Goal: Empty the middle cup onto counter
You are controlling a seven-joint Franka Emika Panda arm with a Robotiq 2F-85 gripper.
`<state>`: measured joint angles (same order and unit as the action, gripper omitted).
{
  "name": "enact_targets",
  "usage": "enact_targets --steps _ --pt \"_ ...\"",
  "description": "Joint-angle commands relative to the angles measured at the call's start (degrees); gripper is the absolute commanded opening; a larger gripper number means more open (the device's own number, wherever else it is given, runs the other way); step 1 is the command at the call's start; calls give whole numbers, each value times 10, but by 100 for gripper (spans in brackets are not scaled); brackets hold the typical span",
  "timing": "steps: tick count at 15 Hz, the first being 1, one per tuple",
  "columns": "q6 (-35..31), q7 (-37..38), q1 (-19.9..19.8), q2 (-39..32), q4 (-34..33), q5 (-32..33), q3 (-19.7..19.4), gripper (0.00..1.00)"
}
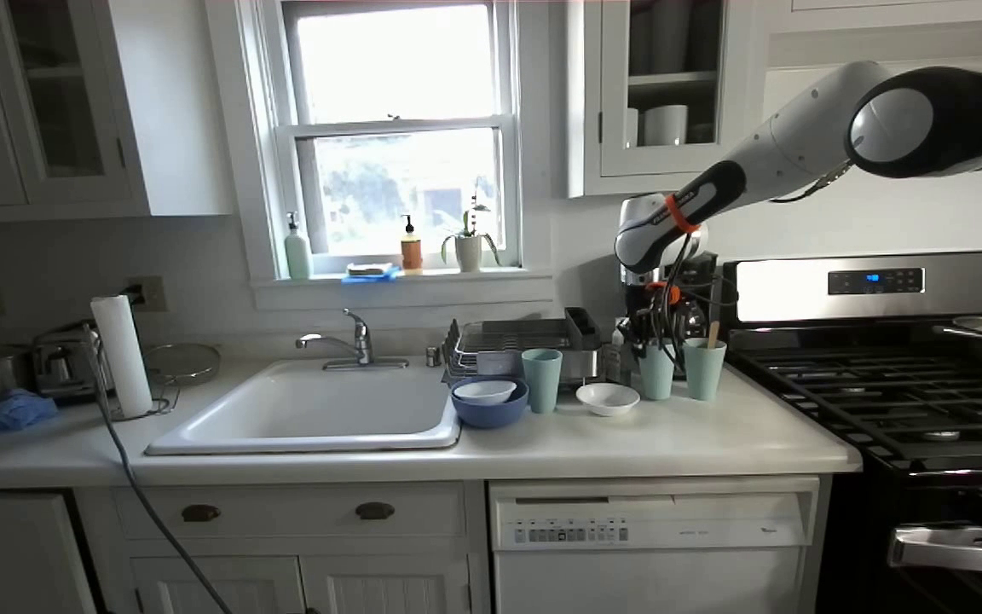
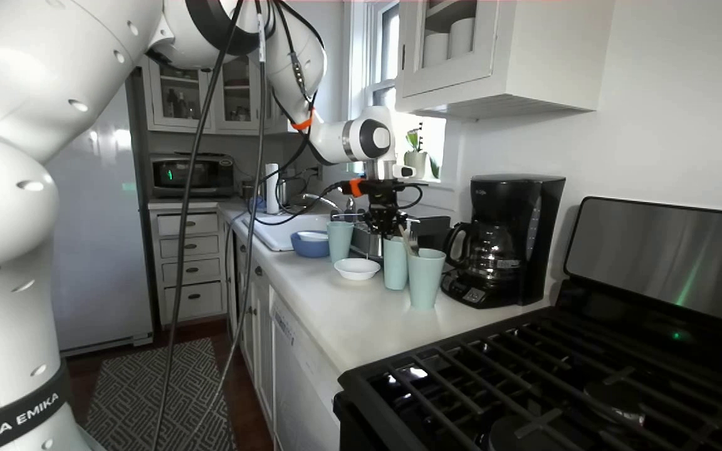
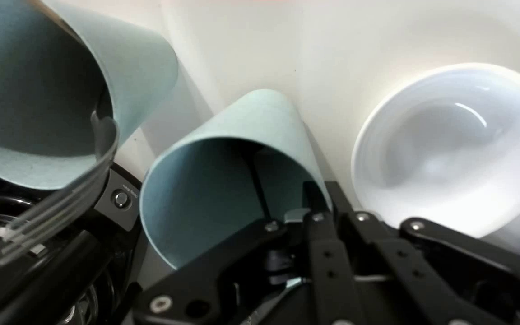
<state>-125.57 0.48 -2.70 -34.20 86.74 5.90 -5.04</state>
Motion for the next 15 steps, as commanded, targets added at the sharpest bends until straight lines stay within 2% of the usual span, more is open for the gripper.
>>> enact_targets --steps 1,5,7,10,15 --pt "14 -4 -5 43 19 -5 4 5" --pt "37 -19 -8 98 55 -22 17 5" --pt "49 -57 -16 121 73 -48 35 5" --pt "68 -140 -30 146 98 -110 61 5" --pt "42 -301 -63 175 140 -238 91 2"
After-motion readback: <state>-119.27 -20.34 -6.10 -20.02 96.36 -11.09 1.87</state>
